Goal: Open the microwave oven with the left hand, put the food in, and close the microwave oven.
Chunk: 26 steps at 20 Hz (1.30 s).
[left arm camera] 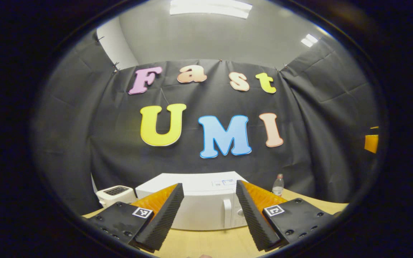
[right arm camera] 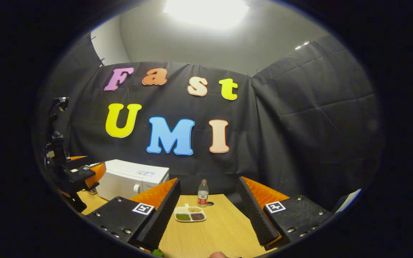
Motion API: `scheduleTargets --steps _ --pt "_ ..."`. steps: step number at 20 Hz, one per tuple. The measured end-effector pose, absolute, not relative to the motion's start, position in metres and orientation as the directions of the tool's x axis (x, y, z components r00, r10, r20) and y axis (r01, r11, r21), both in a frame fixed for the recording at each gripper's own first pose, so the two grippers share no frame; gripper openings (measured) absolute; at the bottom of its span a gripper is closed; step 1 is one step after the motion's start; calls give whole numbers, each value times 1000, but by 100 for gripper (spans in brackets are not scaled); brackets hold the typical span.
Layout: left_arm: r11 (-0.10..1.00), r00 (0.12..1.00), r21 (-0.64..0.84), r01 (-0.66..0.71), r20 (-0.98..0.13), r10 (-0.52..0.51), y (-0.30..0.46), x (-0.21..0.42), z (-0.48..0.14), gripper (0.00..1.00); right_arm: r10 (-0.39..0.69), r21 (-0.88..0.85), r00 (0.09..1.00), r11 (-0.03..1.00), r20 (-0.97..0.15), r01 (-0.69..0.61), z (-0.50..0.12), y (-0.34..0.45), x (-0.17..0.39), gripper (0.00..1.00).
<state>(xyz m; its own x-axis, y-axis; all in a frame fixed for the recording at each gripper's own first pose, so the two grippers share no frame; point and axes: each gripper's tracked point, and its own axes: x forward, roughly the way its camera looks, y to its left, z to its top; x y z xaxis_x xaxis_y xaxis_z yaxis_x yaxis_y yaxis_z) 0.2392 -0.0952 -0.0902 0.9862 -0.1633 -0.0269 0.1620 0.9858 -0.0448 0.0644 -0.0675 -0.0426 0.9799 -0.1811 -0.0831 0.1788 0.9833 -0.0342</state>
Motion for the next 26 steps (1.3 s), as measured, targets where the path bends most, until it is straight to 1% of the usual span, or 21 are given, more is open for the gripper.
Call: scheduleTargets --steps 2,3,5,6,8,9,10,13,14,15,16,17,19,20,22,23,24,25,26 --pt "981 981 -61 185 -48 -188 -102 254 -109 100 -197 -50 976 980 -90 193 -44 -66 69 97" --pt "979 979 -65 193 -60 -197 -105 262 -118 97 -205 -58 974 978 -92 201 -44 -66 72 97" --pt "975 972 -68 213 -83 -218 -114 278 -136 94 -220 -73 970 974 -101 213 -47 -65 77 97" --pt "972 969 -70 223 -88 -229 -117 286 -145 97 -227 -77 968 973 -106 220 -49 -65 81 97" --pt "969 964 -61 241 -103 -246 -126 304 -162 97 -226 -76 967 973 -121 218 -54 -60 85 97" --pt "968 961 -53 247 -114 -252 -130 312 -171 97 -234 -82 964 971 -129 224 -57 -59 87 97" --pt "966 958 -47 255 -127 -259 -134 319 -180 94 -243 -91 961 968 -133 232 -59 -61 88 97" --pt "961 945 -46 272 -178 -276 -148 343 -217 100 -271 -108 951 960 -151 256 -64 -61 91 97" --pt "959 939 -46 279 -196 -283 -153 350 -229 94 -278 -113 947 958 -159 262 -67 -60 91 97" --pt "959 934 -41 282 -215 -284 -156 356 -239 97 -285 -122 945 956 -162 268 -68 -61 91 97" --pt "958 930 -35 286 -232 -286 -161 361 -249 94 -295 -133 941 952 -164 275 -68 -62 90 97" --pt "957 926 -31 289 -247 -287 -164 366 -258 94 -305 -145 938 948 -168 282 -69 -64 89 97" --pt "955 915 -32 294 -278 -291 -171 372 -276 94 -320 -155 931 943 -176 294 -70 -67 87 97" --pt "954 910 -35 298 -292 -295 -175 373 -283 97 -327 -157 928 940 -179 301 -71 -69 84 97" --pt "956 903 -32 292 -319 -286 -179 376 -297 98 -340 -162 922 936 -184 312 -71 -73 81 97" --pt "957 902 -33 289 -327 -283 -181 377 -301 90 -347 -168 920 933 -184 318 -70 -75 78 97" --pt "958 901 -35 285 -331 -280 -182 377 -304 86 -353 -175 917 930 -184 322 -70 -78 76 97" --pt "958 901 -38 283 -332 -279 -182 377 -304 75 -355 -181 917 929 -183 323 -69 -79 74 97" --pt "960 903 -36 278 -332 -274 -183 376 -304 70 -358 -186 916 927 -183 325 -69 -81 72 97"
